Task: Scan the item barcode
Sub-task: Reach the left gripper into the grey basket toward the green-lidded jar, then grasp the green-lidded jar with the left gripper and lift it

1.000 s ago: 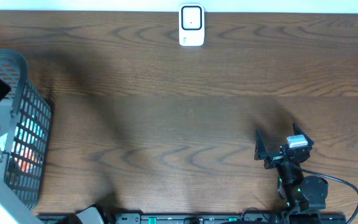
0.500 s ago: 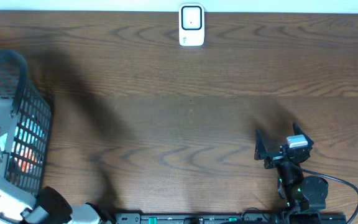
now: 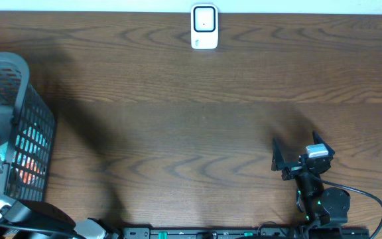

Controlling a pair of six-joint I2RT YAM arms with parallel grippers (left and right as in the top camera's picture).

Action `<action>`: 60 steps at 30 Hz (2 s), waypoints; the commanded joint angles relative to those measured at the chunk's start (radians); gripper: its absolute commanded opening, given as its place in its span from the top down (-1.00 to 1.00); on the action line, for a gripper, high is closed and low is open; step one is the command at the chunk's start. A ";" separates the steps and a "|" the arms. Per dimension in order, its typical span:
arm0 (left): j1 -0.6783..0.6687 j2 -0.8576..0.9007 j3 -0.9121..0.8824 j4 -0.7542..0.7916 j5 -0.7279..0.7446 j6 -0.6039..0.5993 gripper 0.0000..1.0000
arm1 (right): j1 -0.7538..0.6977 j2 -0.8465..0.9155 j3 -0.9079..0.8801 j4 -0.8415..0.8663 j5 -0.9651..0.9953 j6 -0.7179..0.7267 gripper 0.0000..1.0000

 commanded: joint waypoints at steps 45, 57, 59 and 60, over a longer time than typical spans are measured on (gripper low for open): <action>0.114 0.161 -0.478 0.532 0.066 -0.007 -0.96 | 0.008 0.000 -0.001 -0.004 0.005 -0.009 -0.98; 0.143 0.185 -0.476 0.534 0.067 0.020 -0.48 | 0.008 0.000 -0.001 -0.004 0.005 -0.009 -0.98; 0.151 0.180 -0.470 0.522 0.068 0.020 -0.39 | 0.008 0.000 -0.001 -0.004 0.005 -0.009 -0.98; 0.153 0.177 -0.465 0.516 0.071 0.020 -0.37 | 0.008 0.000 -0.001 -0.004 0.005 -0.009 -0.99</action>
